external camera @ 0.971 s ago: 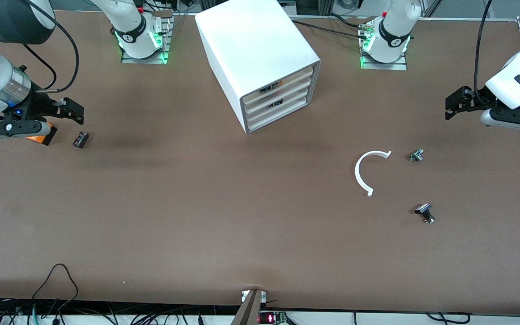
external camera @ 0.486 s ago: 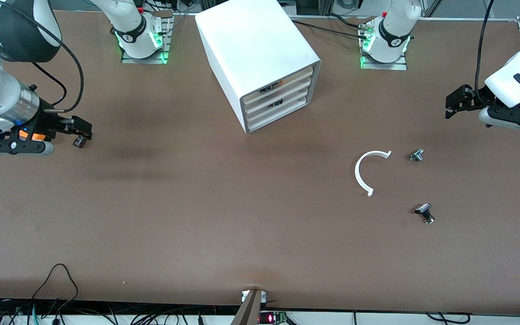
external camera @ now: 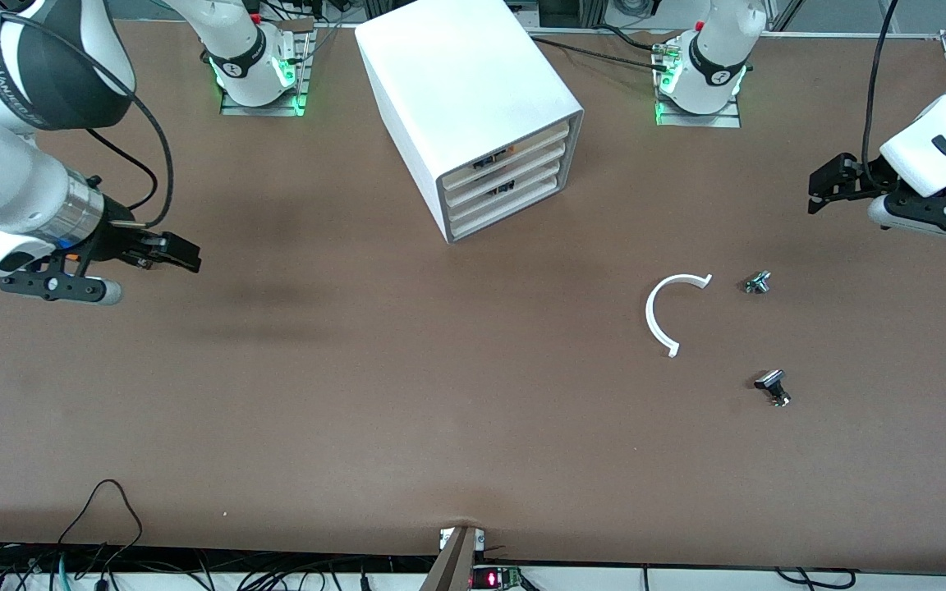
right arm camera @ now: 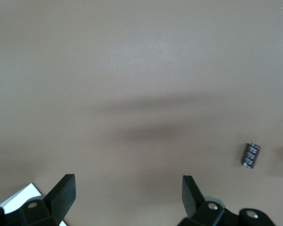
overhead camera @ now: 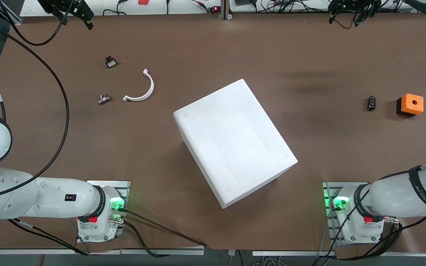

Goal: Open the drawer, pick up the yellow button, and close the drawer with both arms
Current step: 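Move both grippers from rest toward the white drawer cabinet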

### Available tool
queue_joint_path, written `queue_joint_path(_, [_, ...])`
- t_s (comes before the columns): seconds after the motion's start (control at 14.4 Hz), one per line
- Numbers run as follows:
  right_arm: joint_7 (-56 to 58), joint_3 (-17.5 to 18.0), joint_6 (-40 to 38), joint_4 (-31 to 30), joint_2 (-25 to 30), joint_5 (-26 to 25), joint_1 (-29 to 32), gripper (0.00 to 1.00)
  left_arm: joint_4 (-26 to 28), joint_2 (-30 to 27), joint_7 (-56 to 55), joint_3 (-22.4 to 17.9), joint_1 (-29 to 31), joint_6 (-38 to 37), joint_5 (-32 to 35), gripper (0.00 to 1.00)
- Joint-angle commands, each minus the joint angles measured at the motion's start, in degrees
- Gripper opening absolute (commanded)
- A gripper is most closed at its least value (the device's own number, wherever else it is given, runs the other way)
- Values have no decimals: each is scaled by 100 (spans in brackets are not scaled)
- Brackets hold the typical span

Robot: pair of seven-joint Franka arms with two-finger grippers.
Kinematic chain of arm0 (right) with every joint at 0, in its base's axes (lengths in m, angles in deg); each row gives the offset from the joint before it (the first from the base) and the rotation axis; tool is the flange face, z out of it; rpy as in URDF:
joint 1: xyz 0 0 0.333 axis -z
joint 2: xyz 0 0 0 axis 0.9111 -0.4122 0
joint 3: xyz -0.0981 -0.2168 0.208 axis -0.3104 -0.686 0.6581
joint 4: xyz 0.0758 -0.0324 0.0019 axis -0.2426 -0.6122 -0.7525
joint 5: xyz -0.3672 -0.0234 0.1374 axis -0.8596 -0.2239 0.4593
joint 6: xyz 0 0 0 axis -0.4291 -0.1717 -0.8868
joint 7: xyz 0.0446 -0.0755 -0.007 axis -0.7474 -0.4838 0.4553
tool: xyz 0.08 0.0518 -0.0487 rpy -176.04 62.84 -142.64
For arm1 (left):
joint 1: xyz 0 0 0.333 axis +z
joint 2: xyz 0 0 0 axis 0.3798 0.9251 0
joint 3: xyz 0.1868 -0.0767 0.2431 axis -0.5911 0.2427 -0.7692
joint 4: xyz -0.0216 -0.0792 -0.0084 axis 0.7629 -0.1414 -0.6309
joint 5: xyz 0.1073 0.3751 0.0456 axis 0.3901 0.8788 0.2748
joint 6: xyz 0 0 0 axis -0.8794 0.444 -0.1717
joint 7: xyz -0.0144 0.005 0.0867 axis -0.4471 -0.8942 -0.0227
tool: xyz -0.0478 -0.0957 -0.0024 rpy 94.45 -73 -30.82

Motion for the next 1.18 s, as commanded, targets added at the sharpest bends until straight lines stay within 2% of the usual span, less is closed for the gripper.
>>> queue_joint_path(0.0, [-323,-4,-146,264,-167,59,-171,100,-371,215,134,26,-13,-576,-270,100])
queue_joint_path(0.35, [-1131,-4,-93,308,-237,50,-575,100,-311,584,230,52,-224,-1667,-1629,99])
queue_joint_path(0.62, [-1844,-4,-146,510,-413,50,-918,100,-101,1208,442,35,-163,-1616,-3368,99])
queue_joint_path(0.76, [-2063,-4,-128,510,-475,42,-1111,100,145,1428,485,35,-224,-1283,-4099,97])
queue_joint_path(0.97, [-2547,-4,-58,545,-597,50,-1278,100,479,1867,1238,79,-471,-878,-5040,95])
queue_joint_path(1.11, [-3055,5,-84,868,-825,59,-1445,100,673,2140,2054,201,-611,-807,-5306,94])
